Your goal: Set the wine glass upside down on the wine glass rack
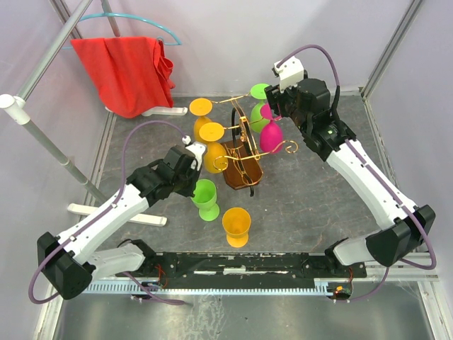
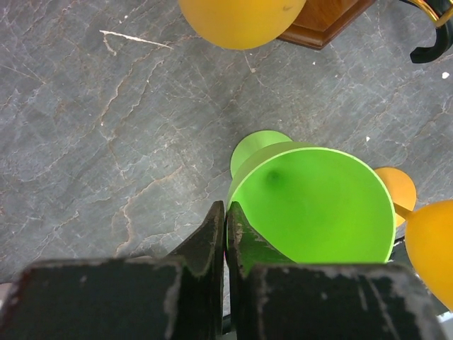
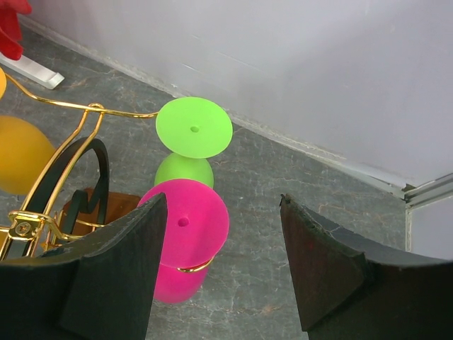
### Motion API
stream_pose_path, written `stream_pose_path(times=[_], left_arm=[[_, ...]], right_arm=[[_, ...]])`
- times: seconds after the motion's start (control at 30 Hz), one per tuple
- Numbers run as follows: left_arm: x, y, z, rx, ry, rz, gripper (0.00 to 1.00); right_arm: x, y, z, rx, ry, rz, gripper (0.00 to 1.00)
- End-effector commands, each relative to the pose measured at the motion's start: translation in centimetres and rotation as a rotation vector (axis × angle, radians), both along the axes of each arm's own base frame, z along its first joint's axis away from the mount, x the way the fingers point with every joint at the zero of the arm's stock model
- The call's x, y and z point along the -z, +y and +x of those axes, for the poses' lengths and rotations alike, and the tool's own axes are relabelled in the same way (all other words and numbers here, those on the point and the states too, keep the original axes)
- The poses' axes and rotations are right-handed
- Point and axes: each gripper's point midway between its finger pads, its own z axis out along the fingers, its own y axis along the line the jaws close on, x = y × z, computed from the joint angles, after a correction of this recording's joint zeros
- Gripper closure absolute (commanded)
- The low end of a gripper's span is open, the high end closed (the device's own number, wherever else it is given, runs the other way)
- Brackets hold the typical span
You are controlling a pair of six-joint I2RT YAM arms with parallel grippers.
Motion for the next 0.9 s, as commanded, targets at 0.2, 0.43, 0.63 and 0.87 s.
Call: stream_pose_path(times=[0.2, 0.43, 0.63, 0.87], left_arm=[[-4.1, 2.7, 2.3, -0.244, -0.167, -0.011, 0.97], [-9.8, 7.5, 3.7, -0.481, -0.333, 0.095, 0.97], [-15.9, 10.1, 6.2, -0.528, -0.569, 0.239, 0.97], [-22.3, 10.3, 9.1, -0.515, -0.765, 0.375, 0.97]], right_arm=[[-3.3, -0.7, -0.5, 0.017, -0.086, 0.035, 0.27], [-3.3, -0.6, -0.6, 0.01, -0.085, 0.042, 0.27], [-4.7, -0.3, -1.0, -0.011, -0.092, 0.072, 0.27], [-8.1, 0.1, -1.7, -0.015, -0.047, 0.145, 0.27]])
